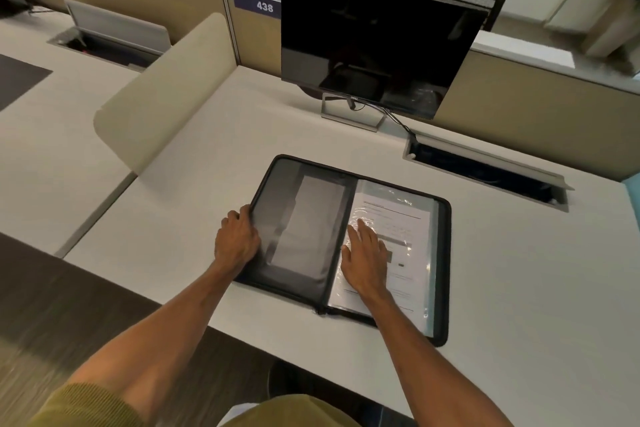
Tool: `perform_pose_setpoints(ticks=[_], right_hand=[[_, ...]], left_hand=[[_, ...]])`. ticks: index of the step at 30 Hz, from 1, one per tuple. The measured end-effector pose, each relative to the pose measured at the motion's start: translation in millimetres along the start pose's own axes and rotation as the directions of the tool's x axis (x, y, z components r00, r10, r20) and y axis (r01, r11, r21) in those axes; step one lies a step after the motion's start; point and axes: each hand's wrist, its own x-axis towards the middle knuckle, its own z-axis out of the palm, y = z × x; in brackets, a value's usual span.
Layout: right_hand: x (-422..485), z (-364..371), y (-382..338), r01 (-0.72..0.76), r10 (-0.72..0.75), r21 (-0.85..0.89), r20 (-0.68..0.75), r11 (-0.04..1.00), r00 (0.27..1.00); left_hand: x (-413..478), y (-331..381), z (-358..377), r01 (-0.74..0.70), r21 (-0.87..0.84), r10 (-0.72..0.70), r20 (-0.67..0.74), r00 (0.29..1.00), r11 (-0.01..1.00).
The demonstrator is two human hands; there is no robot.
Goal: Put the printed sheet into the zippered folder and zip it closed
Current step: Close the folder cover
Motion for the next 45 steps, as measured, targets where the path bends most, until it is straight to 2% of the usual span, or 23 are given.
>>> perform_pose_setpoints(ticks=[3,9,12,14,18,21,25,27,30,32,36,39,42,45], right_hand=[[-1.1,-0.5,-0.5,-0.005,0.007,-0.032,0.045,0.999,0.999],[1.7,-14.8,1.4,0.000,0.009,-0.059,0.146,0.998,0.989],[1.5,-26.7,2.9,-0.001,0.011,-0.052,0.201,0.999,0.980],[-1.5,-36.7,2.9,-0.001,0.006,-0.024,0.198,1.000,0.980],[-9.8,-57.6,-1.0,0.029,-0.033,0.039,0.088,0.999,0.996],[-14.8,-77.9,-5.1,0.025,-0.029,0.253,0.012,0.967,1.000],[-11.2,-113.6,-10.7,-0.011,0.031,0.564,-0.026,0.826,0.999],[-9.3,-134.9,-10.0,-0.041,0.092,0.725,-0.031,0.688,0.995],[-11.4,-169.2,0.1,-0.064,0.157,0.882,-0.012,0.467,0.988],[-16.6,-188.2,12.3,-0.087,0.190,0.914,0.011,0.397,0.982],[-23.7,-202.7,48.2,-0.134,0.307,0.865,-0.025,0.484,0.951],[-27.5,-197.0,80.8,-0.231,0.400,0.819,0.001,0.526,0.917],[-37.1,-189.0,109.5,-0.324,0.510,0.729,-0.041,0.604,0.859],[-48.2,-179.1,131.8,-0.398,0.561,0.639,-0.062,0.658,0.826]], left_hand=[[6.9,-3.6,-8.3,-0.009,-0.028,0.010,0.009,1.000,1.000],[17.6,22.8,-39.8,0.035,-0.042,-0.040,-0.121,0.992,0.999],[15.7,43.7,-61.3,0.027,-0.117,-0.039,-0.098,0.994,0.993],[13.3,57.2,-79.0,-0.061,-0.175,0.057,-0.031,0.998,0.983],[2.8,82.0,-111.5,-0.230,-0.338,0.263,0.056,0.963,0.913],[-10.7,108.0,-119.3,-0.294,-0.458,0.337,0.015,0.941,0.839],[-30.1,152.4,-107.3,-0.401,-0.521,0.408,-0.107,0.907,0.754],[-40.1,173.4,-95.3,-0.456,-0.520,0.454,-0.140,0.880,0.722],[-56.2,200.7,-75.2,-0.582,-0.410,0.583,-0.138,0.801,0.702],[-67.3,217.5,-60.5,-0.649,-0.329,0.656,-0.106,0.748,0.686],[-84.6,242.0,-22.6,-0.701,-0.263,0.725,-0.010,0.689,0.663],[-89.8,251.7,9.6,-0.721,-0.209,0.746,0.073,0.662,0.661],[-91.3,257.2,42.2,-0.758,-0.167,0.775,0.190,0.603,0.631],[-94.0,260.6,72.1,-0.757,-0.065,0.737,0.298,0.607,0.650]])
